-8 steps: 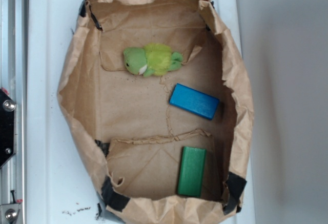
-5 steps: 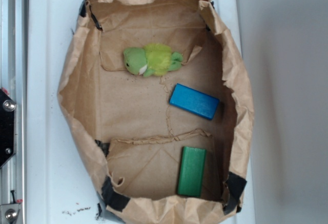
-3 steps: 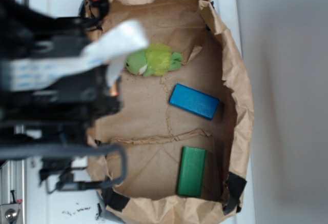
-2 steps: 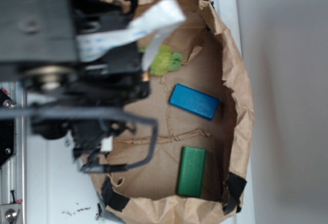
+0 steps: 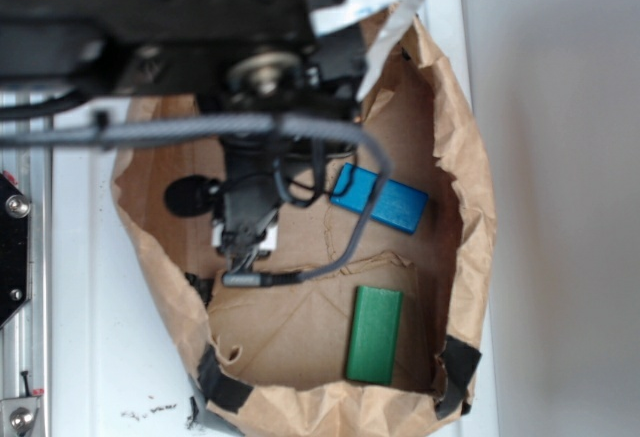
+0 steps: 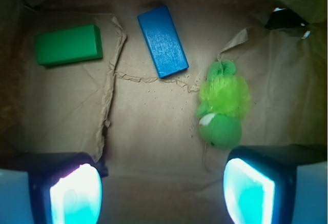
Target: Grab the green animal.
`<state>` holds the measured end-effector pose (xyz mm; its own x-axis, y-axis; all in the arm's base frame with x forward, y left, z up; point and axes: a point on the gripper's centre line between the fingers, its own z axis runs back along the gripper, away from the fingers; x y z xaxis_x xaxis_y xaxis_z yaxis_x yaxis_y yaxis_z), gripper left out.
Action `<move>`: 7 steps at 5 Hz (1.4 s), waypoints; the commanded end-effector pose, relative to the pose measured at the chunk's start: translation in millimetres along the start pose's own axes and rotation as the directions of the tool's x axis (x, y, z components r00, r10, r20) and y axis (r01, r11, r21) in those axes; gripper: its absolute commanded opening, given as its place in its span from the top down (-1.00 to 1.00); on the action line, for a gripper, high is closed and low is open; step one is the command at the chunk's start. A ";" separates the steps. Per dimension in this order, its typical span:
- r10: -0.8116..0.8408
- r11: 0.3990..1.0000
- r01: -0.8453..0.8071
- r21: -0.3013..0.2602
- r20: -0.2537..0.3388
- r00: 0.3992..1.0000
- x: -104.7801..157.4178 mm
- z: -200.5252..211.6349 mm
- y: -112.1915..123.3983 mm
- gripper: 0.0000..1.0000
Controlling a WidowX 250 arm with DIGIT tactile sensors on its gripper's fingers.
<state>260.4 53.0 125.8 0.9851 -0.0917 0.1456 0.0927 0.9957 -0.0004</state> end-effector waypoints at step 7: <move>0.047 0.994 -0.046 0.101 -0.012 0.999 31.2 -65.6 43.6 -1.00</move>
<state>299.7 91.4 57.0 0.9926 -0.0450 0.1126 0.0366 0.9965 0.0751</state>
